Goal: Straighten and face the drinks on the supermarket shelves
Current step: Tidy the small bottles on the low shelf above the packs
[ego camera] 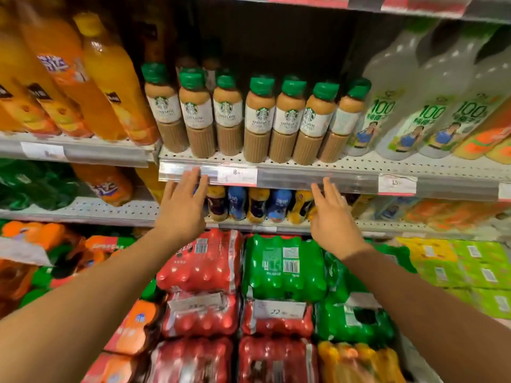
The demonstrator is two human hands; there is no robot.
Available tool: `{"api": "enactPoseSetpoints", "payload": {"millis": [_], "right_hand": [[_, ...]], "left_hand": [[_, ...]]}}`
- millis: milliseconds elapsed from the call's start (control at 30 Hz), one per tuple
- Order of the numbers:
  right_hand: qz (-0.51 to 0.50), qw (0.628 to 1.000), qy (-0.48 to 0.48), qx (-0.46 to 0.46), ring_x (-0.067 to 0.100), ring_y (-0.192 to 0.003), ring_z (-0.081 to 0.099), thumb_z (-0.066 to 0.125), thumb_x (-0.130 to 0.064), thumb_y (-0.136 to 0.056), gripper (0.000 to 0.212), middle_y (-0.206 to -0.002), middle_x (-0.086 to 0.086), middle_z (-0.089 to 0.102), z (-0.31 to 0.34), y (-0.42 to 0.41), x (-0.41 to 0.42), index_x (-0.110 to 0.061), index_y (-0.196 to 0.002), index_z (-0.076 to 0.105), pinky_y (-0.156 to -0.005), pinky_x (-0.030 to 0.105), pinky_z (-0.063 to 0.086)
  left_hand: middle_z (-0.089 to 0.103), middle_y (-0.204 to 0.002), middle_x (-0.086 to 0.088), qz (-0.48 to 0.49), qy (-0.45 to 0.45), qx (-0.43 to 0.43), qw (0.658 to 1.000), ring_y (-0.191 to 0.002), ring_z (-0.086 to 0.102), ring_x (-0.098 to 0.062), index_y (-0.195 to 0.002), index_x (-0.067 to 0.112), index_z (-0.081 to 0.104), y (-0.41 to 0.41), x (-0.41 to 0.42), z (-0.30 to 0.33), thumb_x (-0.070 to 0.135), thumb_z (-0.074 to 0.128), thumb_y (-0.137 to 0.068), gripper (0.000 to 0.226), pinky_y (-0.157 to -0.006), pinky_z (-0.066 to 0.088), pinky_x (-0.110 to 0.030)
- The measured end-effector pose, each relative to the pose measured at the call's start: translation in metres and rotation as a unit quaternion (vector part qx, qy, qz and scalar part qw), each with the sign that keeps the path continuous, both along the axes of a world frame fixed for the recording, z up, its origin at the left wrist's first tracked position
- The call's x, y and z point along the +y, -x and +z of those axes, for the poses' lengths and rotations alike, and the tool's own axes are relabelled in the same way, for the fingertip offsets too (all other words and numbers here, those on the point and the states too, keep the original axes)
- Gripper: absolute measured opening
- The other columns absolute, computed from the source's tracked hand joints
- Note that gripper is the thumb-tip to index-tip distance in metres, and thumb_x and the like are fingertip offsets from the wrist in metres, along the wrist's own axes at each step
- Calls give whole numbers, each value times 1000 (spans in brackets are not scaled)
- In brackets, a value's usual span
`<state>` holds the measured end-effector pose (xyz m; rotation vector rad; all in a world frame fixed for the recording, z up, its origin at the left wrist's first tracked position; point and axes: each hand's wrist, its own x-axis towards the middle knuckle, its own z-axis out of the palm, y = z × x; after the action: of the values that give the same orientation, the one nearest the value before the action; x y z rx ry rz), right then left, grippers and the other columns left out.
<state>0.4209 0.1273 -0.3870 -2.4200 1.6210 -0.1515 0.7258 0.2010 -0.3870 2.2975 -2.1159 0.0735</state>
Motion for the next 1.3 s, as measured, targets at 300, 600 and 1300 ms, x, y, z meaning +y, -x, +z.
{"api": "enactPoseSetpoints", "payload": {"millis": [300,600,1300], "right_hand": [[-38,998,35,-35,21,-147,-15,54,0,-85,84,-161,6,-14,-35,-5,0,-12,-155,9,-121,43,8],[24,986,-62,-153,23,-130,42,53,1,-88,57,-155,15,26,-87,-34,-15,2,-143,38,-112,19,25],[-56,978,-68,-188,18,-60,45,61,-21,-94,23,-62,0,47,-109,-62,-95,-17,-75,47,-53,25,29]], "left_hand": [[27,-152,-22,-71,77,61,993,-139,27,-39,-143,-3,31,9,19,-47,5,55,-70,77,-108,27,-58],[22,-151,-26,1,33,192,981,-130,36,-45,-146,-2,25,15,-29,-81,14,58,-82,74,-104,39,-49],[53,-119,-24,90,57,250,962,-106,54,-40,-118,2,52,-8,-73,-104,26,67,-88,42,-82,44,-41]]}}
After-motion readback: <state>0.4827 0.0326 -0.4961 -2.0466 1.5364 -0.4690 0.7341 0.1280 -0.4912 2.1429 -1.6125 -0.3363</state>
